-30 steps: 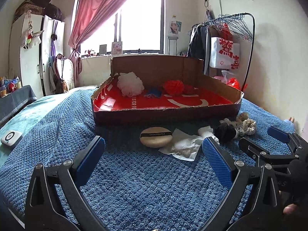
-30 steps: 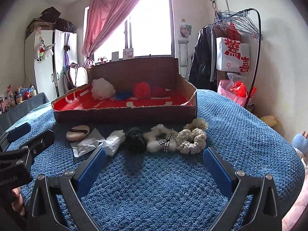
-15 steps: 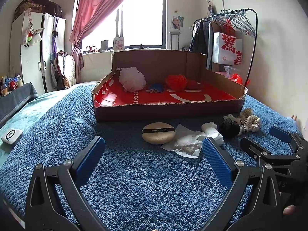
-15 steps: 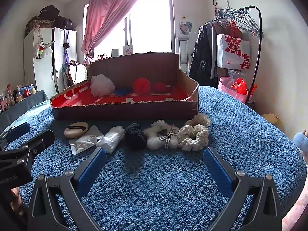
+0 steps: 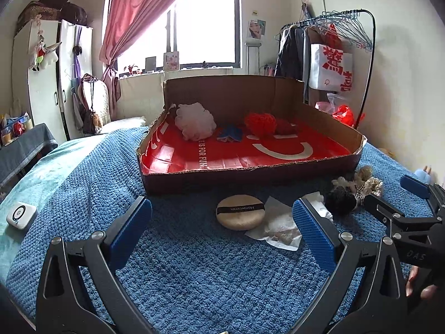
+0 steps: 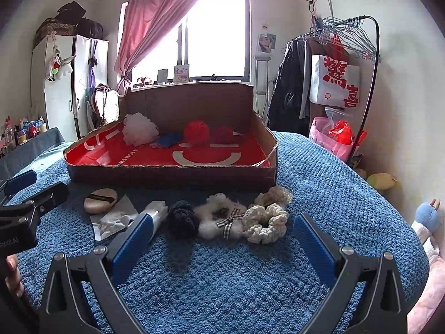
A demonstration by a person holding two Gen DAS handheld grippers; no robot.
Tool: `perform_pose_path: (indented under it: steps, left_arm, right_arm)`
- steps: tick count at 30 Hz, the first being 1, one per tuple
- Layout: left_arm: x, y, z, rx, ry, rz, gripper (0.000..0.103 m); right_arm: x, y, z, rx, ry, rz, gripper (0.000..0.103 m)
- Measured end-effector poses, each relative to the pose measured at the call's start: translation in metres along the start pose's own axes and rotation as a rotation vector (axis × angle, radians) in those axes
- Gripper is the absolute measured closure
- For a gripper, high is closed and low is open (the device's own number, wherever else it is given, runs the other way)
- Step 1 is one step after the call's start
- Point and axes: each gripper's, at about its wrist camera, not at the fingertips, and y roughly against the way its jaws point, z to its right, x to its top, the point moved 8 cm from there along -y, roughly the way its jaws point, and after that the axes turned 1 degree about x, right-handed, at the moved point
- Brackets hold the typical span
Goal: Organize soft objects
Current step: 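Grasp the beige powder puff with the left tool while the right tool grasps the cream knitted scrunchie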
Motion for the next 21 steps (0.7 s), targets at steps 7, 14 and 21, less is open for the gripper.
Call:
perform_pose_path:
  steps: [7, 14, 21]
  left_arm:
    - [0.006, -0.022, -0.015, -0.017, -0.015, -0.089, 0.000]
    - [0.004, -0.047, -0.008, -0.105, -0.061, -0.198, 0.000]
    - [0.000, -0.069, 0.004, -0.144, -0.106, -0.276, 0.000]
  right_arm:
    - [0.008, -0.019, 0.017, -0.003, -0.015, -0.080, 0.000]
    - [0.013, -0.037, 0.033, 0.022, -0.035, -0.168, 0.000]
    - [0.015, -0.045, 0.054, 0.011, -0.041, -0.227, 0.000]
